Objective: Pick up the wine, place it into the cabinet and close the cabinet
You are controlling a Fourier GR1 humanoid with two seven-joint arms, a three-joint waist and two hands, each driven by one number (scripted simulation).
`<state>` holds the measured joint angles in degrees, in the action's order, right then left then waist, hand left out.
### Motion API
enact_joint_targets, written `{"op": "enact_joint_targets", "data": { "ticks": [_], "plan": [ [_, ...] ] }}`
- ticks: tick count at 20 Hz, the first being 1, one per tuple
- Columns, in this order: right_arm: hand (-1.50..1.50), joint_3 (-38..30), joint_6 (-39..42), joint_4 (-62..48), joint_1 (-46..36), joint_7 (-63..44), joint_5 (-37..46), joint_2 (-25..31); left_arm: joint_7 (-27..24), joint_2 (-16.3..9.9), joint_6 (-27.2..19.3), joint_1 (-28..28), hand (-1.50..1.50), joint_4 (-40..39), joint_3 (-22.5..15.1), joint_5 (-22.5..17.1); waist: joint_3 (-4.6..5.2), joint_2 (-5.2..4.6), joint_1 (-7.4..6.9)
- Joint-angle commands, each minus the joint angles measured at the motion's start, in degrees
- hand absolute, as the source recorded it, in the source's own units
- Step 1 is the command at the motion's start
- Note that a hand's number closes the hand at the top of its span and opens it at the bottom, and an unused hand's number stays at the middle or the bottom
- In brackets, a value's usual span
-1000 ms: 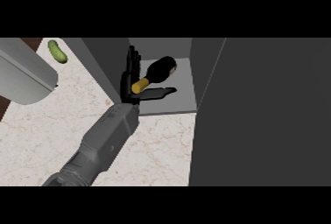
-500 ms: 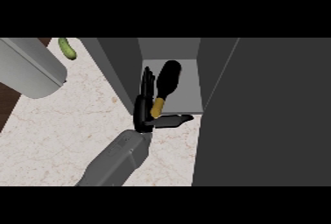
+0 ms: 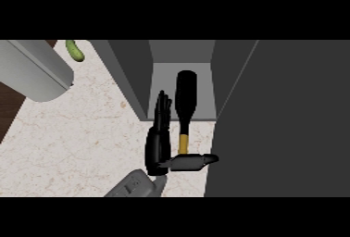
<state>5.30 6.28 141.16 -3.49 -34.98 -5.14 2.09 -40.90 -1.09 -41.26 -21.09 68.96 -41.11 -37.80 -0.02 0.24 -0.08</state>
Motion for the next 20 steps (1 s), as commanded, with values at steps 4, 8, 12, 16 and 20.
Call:
{"op": "enact_joint_targets", "data": {
  "ticks": [4,8,12,16,20],
  "plan": [
    [-1.5,-1.11,-0.55,3.05,-0.37,-0.89,-2.23,-0.1,6.4,-4.79,-9.47,9.98,-1.5,18.82,-5.17,6.18,-0.01,0.03,-0.43],
    [-1.5,-3.57,0.12,4.3,-1.22,-4.03,-6.22,1.46,8.5,-4.26,-10.51,11.73,-1.5,21.29,-5.05,9.68,0.01,-0.14,0.04],
    [-1.5,-1.67,2.95,-0.32,0.96,0.8,-6.35,0.8,10.45,-10.06,-7.89,17.07,-1.5,31.9,-7.34,9.87,-0.01,-0.15,-0.1],
    [-1.5,-1.59,3.37,3.2,1.34,-3.63,-10.13,0.98,7.5,-14.81,-3.97,22.15,-1.5,34.81,-8.17,10.33,0.02,-0.13,-0.03],
    [1.5,1.89,5.38,4.43,3.31,-6.22,-9.02,1.65,8.52,-18.7,-1.97,24.98,-1.5,39.31,-8.5,10.74,0.02,-0.12,0.07]
  ]
}}
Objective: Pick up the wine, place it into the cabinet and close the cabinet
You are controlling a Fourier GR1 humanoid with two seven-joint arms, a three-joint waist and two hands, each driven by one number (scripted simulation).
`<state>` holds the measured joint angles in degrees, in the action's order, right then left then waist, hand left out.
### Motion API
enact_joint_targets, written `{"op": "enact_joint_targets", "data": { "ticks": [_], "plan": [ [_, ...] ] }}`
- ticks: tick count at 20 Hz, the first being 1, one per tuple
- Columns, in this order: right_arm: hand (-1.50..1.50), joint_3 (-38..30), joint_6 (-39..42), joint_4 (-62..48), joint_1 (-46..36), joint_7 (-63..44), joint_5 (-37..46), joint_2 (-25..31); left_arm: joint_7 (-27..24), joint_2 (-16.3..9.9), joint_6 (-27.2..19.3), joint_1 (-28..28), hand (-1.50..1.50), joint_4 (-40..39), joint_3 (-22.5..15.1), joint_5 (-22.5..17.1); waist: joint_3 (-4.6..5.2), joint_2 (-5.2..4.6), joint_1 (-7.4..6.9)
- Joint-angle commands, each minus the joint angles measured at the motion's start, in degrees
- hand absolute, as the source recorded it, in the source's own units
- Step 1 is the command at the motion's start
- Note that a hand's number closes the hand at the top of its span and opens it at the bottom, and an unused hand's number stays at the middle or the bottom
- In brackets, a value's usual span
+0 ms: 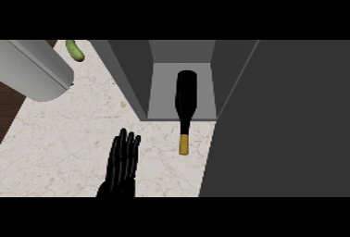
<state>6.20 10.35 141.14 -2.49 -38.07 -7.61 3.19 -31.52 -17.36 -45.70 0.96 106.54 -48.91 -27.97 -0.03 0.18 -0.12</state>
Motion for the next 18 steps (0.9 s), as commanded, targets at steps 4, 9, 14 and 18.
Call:
{"op": "enact_joint_targets", "data": {
  "ticks": [4,9,14,18],
  "plan": [
    [1.5,0.04,3.21,3.68,0.42,-2.02,-6.9,1.67,-0.99,-7.99,8.47,6.12,-1.5,5.78,3.03,-1.07,0.04,-0.1,0.0],
    [1.5,3.91,2.22,5.57,1.3,-7.14,-10.08,0.13,-0.38,-12.83,11.92,9.4,-1.5,9.89,7.58,-4.31,0.07,-0.08,-0.01],
    [1.5,10.02,2.55,4.61,7.95,-6.22,-10.03,-2.99,-1.74,-16.15,12.79,13.65,-1.5,13.01,12.23,-5.79,0.04,-0.04,-0.13],
    [1.5,17.22,3.33,7.4,12.78,-7.73,-8.84,-3.18,-2.32,-21.04,17.63,17.68,-1.5,17.35,18.98,-10.75,0.04,0.19,-0.08]
  ]
}}
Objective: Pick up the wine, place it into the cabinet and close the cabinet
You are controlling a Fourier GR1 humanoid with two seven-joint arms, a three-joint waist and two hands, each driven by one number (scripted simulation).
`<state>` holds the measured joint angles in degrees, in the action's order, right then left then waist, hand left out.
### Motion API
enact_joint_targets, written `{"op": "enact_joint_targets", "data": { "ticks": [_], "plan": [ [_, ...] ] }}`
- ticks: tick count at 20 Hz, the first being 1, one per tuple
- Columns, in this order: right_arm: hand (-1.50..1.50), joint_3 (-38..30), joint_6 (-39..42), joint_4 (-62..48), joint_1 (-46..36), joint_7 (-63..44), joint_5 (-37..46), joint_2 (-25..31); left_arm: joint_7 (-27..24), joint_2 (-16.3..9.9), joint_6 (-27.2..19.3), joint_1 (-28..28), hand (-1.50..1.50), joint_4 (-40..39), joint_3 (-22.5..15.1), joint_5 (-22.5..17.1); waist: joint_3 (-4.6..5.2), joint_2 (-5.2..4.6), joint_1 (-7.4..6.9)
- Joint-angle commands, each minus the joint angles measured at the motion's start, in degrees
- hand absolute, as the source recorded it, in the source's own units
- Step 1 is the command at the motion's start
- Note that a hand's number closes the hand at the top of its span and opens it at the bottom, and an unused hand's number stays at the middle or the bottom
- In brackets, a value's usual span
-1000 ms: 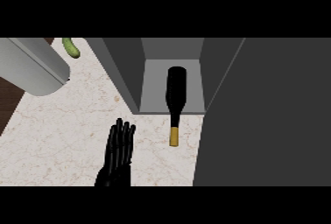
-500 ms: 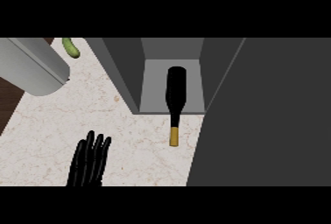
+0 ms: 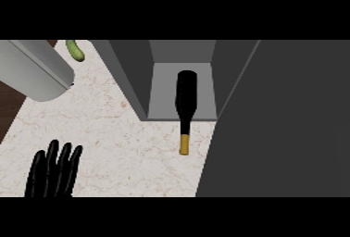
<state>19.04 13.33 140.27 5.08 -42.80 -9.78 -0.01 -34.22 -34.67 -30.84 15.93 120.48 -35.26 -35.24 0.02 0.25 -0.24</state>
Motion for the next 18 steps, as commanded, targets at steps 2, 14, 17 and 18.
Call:
{"op": "enact_joint_targets", "data": {
  "ticks": [2,14,17,18],
  "plan": [
    [1.5,8.53,2.86,6.28,3.91,-0.06,-4.07,0.3,-1.93,-2.51,6.06,2.69,-1.5,-1.17,7.82,-5.33,0.03,0.02,0.17],
    [1.5,33.34,-8.37,5.46,-0.46,-0.59,12.11,0.01,-1.0,-9.16,16.36,11.46,-1.5,0.8,22.43,-13.41,0.11,0.38,-0.18],
    [1.5,35.53,-14.34,2.99,-3.98,-0.94,12.53,0.08,0.87,-9.49,18.61,8.47,-1.5,-3.51,25.48,-15.56,0.16,0.09,0.18],
    [1.5,37.75,-13.72,4.78,-1.84,-0.5,13.32,0.12,-0.93,-8.42,18.41,8.42,-1.5,-4.27,23.61,-13.01,0.17,0.31,0.62]
  ]
}}
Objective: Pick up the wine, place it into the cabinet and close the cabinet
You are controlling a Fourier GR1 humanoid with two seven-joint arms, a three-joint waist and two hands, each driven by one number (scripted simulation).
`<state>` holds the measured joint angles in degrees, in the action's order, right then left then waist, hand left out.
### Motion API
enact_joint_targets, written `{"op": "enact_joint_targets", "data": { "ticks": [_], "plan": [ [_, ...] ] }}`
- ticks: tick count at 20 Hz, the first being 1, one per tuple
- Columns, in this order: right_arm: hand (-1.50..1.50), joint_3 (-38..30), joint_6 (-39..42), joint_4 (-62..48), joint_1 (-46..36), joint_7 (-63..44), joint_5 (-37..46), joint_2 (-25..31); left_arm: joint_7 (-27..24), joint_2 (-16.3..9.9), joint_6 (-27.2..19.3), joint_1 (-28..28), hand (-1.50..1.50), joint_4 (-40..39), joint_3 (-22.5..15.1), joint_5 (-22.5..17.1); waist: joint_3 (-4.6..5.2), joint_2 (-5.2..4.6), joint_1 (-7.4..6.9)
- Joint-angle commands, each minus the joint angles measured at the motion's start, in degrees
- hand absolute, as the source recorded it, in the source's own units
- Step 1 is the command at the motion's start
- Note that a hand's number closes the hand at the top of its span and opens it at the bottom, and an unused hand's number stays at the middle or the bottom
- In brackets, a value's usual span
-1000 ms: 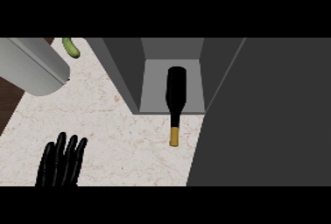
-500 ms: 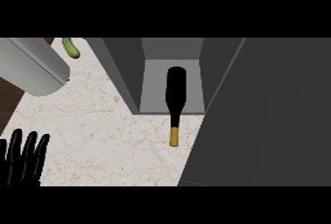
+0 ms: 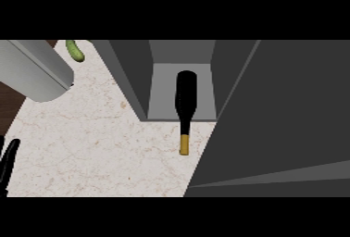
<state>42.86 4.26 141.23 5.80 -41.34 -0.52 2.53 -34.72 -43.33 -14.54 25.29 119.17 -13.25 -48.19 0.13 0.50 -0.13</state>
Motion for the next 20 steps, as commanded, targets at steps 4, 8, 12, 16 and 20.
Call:
{"op": "enact_joint_targets", "data": {
  "ticks": [4,8,12,16,20],
  "plan": [
    [1.5,14.49,-8.76,0.29,-6.95,-0.09,6.49,-2.31,2.27,-1.02,3.17,-2.52,-1.5,-3.29,3.37,-1.79,0.11,0.03,0.39],
    [1.5,12.66,-11.24,-3.89,-11.52,2.94,7.54,-2.23,2.97,-1.55,5.55,-2.02,-1.5,-3.15,5.59,-3.71,0.15,-0.13,-0.33],
    [1.5,13.97,-17.52,-6.36,-17.99,1.16,11.53,-2.31,5.26,-2.15,6.69,0.47,-1.5,-0.39,7.02,-6.0,0.09,0.04,-1.03],
    [1.5,11.32,-23.61,-10.27,-27.39,-1.34,9.53,-2.21,6.96,-1.04,5.96,-4.04,-1.5,-1.24,6.61,-6.19,0.09,-0.42,-0.96],
    [1.5,9.6,-26.54,-14.44,-33.26,-1.62,5.48,-2.07,6.85,0.86,8.05,-6.29,-1.5,-4.79,5.49,-6.25,0.09,-0.71,-1.09]
  ]
}}
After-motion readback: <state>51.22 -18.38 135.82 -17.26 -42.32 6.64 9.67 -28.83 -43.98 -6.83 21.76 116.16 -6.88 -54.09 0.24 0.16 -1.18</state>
